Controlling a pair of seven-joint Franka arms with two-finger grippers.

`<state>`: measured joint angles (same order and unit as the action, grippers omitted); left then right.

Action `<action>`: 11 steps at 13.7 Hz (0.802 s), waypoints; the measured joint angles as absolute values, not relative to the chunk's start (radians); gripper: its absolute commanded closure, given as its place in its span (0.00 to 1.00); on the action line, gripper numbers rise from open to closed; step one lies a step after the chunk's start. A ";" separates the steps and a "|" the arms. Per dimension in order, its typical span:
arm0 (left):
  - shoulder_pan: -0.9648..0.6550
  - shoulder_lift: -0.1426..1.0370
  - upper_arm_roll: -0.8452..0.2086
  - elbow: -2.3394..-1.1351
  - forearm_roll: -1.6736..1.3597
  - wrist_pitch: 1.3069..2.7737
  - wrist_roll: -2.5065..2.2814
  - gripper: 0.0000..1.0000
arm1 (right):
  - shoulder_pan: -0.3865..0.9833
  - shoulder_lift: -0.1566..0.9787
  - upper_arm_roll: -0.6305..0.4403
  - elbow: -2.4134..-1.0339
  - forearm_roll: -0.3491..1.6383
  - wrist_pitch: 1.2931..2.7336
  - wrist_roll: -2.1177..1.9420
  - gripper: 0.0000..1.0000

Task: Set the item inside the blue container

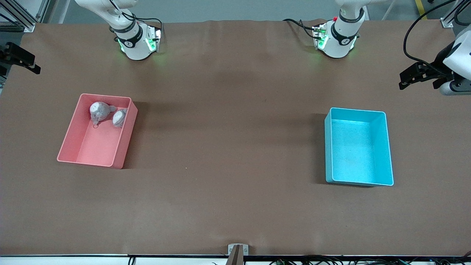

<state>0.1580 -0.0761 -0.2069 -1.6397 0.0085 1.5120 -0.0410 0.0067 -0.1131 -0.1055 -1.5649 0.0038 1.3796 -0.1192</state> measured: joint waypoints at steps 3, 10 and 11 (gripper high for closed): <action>0.159 -0.076 -0.207 -1.640 0.008 1.513 -0.041 0.00 | 0.007 -0.113 -0.106 -1.565 0.004 1.377 -0.119 0.00; 0.159 -0.077 -0.207 -1.638 0.008 1.520 -0.041 0.00 | 0.007 -0.113 -0.105 -1.565 0.004 1.373 -0.119 0.00; 0.159 -0.077 -0.207 -1.638 0.008 1.525 -0.041 0.00 | 0.007 -0.113 -0.106 -1.565 0.004 1.370 -0.119 0.00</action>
